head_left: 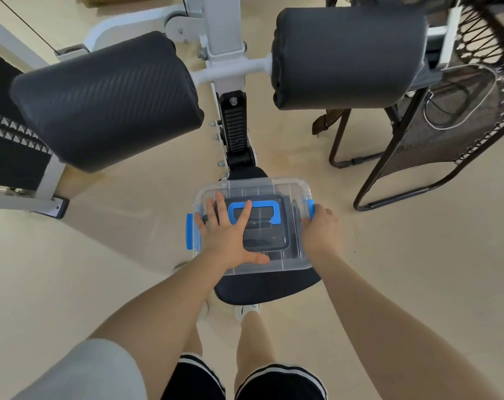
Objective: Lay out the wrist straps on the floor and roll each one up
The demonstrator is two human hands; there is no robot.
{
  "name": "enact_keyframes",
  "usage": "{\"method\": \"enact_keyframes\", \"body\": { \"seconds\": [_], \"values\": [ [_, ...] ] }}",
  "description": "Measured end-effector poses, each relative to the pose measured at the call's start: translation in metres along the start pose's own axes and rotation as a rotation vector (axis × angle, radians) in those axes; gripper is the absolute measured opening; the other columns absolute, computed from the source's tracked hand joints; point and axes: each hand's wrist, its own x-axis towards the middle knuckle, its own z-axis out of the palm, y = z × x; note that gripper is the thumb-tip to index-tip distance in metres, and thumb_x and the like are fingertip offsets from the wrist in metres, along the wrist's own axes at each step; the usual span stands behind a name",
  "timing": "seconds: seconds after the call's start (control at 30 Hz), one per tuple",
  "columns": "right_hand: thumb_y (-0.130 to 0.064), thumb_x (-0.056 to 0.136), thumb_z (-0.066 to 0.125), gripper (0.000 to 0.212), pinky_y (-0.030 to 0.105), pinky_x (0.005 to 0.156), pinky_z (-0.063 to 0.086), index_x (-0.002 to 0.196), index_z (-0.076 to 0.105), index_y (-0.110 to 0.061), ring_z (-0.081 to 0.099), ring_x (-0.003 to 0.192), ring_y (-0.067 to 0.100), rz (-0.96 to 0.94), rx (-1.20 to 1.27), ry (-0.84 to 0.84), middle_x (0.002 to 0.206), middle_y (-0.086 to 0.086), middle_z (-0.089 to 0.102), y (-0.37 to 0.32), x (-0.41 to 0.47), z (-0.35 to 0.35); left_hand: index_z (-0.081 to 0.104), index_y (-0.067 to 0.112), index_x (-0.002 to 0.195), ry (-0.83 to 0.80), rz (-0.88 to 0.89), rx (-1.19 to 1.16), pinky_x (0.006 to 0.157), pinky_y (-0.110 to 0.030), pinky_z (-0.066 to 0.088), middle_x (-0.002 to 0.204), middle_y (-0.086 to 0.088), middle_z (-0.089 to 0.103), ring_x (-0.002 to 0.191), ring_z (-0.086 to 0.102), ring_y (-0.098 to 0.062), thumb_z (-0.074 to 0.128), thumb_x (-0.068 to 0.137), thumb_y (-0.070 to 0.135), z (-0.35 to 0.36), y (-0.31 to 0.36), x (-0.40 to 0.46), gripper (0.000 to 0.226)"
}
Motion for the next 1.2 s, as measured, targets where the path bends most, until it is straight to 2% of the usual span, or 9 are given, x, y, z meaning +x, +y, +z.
{"method": "enact_keyframes", "body": {
  "seconds": [0.07, 0.13, 0.2, 0.3, 0.47, 0.83, 1.0, 1.1, 1.2],
  "values": [
    [-0.014, 0.096, 0.046, 0.063, 0.038, 0.117, 0.013, 0.150, 0.013, -0.013, 0.012, 0.144, 0.030, -0.218, -0.195, 0.049, 0.157, 0.013, 0.012, -0.013, -0.018, 0.007, 0.004, 0.031, 0.151, 0.182, 0.032, -0.178, 0.114, -0.055, 0.000, 0.158, -0.014, -0.007, 0.144, -0.008, -0.035, 0.053, 0.083, 0.062, -0.001, -0.013, -0.004, 0.089],
    [-0.024, 0.098, 0.046, 0.072, 0.037, 0.117, -0.002, 0.152, -0.002, -0.021, -0.007, 0.147, 0.027, -0.500, -0.212, -0.008, 0.159, 0.007, -0.011, -0.025, -0.035, 0.015, 0.026, 0.020, 0.147, 0.444, 0.026, -0.406, 0.112, -0.050, 0.018, 0.151, -0.010, 0.028, 0.140, 0.025, -0.030, 0.053, 0.093, 0.036, -0.003, -0.031, -0.008, 0.063],
    [-0.042, 0.097, 0.044, 0.075, 0.038, 0.117, -0.006, 0.151, -0.005, -0.025, -0.012, 0.146, 0.025, -0.638, -0.279, -0.167, 0.158, 0.005, -0.018, -0.032, -0.043, 0.028, 0.021, 0.018, 0.149, 0.530, -0.090, -0.432, 0.114, -0.047, 0.013, 0.155, -0.009, 0.020, 0.142, 0.021, -0.028, 0.053, 0.094, 0.029, -0.003, -0.047, -0.011, 0.064],
    [-0.064, 0.087, 0.046, 0.095, 0.042, 0.116, -0.010, 0.149, -0.015, -0.025, -0.020, 0.144, 0.026, -0.614, -0.369, -0.341, 0.157, 0.004, -0.023, -0.038, -0.042, 0.041, -0.001, 0.012, 0.151, 0.256, -0.415, -0.705, 0.113, -0.043, 0.017, 0.157, -0.014, 0.007, 0.143, 0.016, -0.031, 0.060, 0.088, 0.044, -0.004, -0.061, -0.006, 0.093],
    [-0.063, 0.072, 0.067, 0.124, 0.043, 0.115, -0.011, 0.145, -0.026, -0.026, -0.024, 0.143, 0.027, -0.686, -0.547, -0.411, 0.154, 0.004, -0.030, -0.033, -0.033, 0.034, 0.058, 0.002, 0.109, -0.072, -0.480, -1.206, 0.081, -0.032, 0.048, 0.104, -0.011, 0.063, 0.084, 0.059, -0.019, 0.071, 0.077, 0.048, -0.008, -0.081, -0.003, 0.057],
    [-0.052, 0.080, 0.066, 0.118, 0.038, 0.114, -0.013, 0.138, -0.033, -0.030, -0.024, 0.143, 0.022, -0.691, -0.629, -0.379, 0.154, -0.001, -0.029, -0.034, -0.033, 0.029, 0.055, 0.008, 0.068, 0.149, -0.349, -0.757, 0.049, -0.028, 0.032, 0.062, -0.003, 0.052, 0.065, 0.053, -0.025, 0.056, 0.092, 0.034, -0.012, -0.071, -0.002, 0.035],
    [-0.054, 0.081, 0.064, 0.115, 0.040, 0.115, -0.012, 0.141, -0.031, -0.028, -0.022, 0.144, 0.024, -0.676, -0.680, -0.345, 0.155, 0.000, -0.027, -0.042, -0.027, 0.031, 0.057, 0.005, 0.100, 0.205, -0.330, -0.492, 0.062, -0.031, 0.036, 0.094, -0.014, 0.064, 0.079, 0.056, -0.030, 0.040, 0.099, 0.031, -0.017, -0.062, 0.002, 0.032],
    [-0.053, 0.080, 0.066, 0.116, 0.040, 0.116, -0.009, 0.143, -0.028, -0.028, -0.021, 0.144, 0.024, -0.665, -0.699, -0.361, 0.156, -0.001, -0.026, -0.050, -0.022, 0.029, 0.014, 0.010, 0.149, 0.149, -0.236, -0.333, 0.058, -0.030, 0.035, 0.090, -0.009, 0.061, 0.074, 0.054, -0.025, 0.037, 0.101, 0.022, -0.024, -0.062, 0.003, 0.055],
    [-0.051, 0.080, 0.067, 0.115, 0.044, 0.118, -0.005, 0.146, -0.025, -0.026, -0.016, 0.145, 0.025, -0.617, -0.782, -0.332, 0.156, 0.002, -0.024, -0.055, -0.026, 0.029, -0.007, 0.009, 0.150, 0.050, -0.115, -0.259, 0.063, -0.030, 0.038, 0.108, -0.011, 0.063, 0.083, 0.057, -0.024, 0.038, 0.100, 0.017, -0.026, -0.070, 0.000, 0.067]
  ]
}}
